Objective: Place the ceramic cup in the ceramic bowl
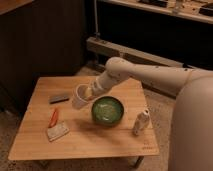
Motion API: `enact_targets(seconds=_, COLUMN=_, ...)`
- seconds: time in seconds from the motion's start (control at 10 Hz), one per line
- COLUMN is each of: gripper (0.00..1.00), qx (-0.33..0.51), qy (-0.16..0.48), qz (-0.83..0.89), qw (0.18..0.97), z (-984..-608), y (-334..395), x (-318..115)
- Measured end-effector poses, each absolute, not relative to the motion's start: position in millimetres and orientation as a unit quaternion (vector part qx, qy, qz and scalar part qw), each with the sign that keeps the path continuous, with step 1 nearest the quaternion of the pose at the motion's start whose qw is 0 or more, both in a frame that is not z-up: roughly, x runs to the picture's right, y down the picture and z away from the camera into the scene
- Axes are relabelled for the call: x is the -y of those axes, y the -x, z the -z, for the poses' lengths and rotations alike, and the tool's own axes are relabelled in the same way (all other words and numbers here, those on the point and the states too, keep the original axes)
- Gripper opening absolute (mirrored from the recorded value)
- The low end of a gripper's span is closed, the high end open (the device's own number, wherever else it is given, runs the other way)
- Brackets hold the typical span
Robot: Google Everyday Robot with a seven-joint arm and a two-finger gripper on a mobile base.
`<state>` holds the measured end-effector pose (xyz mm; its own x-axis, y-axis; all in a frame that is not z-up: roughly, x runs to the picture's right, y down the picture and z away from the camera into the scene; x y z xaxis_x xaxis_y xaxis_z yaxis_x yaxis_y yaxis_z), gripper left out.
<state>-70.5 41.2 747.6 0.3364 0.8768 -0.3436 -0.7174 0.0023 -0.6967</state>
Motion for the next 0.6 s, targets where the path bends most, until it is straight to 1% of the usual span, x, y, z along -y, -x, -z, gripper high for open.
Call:
enact_targets(seconds=0.3, gripper=0.2, qx=0.086, qy=0.393, qz=-0.588, qw=0.701, z=-739, y=8, x=-46)
enact_targets(seconds=0.5, gripper=0.2, qx=0.081, qy=0.384, qz=-0.598, qw=0.699, z=-744, y=-12, x=-46)
enact_targets(seconds=0.6, gripper=0.2, qx=0.081, qy=0.383, qz=-0.601, qw=0.696, z=-753, y=-20, x=-46)
